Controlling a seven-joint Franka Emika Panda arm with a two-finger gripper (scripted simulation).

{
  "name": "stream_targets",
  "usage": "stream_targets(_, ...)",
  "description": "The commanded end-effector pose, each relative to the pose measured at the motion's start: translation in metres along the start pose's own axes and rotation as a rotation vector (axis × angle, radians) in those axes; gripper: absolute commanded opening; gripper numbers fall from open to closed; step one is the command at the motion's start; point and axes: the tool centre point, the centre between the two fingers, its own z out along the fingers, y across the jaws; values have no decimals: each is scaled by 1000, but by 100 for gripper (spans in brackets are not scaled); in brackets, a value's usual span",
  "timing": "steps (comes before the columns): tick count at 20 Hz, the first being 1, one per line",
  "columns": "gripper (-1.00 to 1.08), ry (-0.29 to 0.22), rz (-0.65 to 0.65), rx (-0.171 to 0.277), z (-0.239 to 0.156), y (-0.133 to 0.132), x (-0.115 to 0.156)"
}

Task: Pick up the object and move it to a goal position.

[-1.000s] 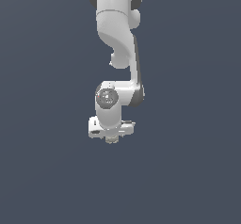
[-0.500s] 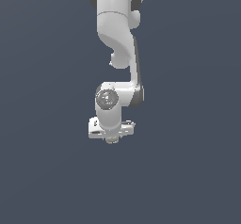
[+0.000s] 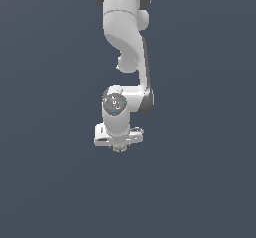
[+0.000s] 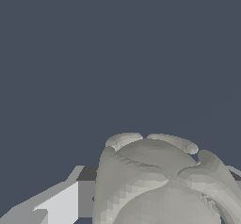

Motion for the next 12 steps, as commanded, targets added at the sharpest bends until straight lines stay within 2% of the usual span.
stream_targets(1, -100, 1, -1, 0, -7, -4, -1)
stream_targets(7, -100, 1, -1, 0, -35, -22, -7)
stream_targets(12, -100, 1, -1, -1, -73, -46, -15)
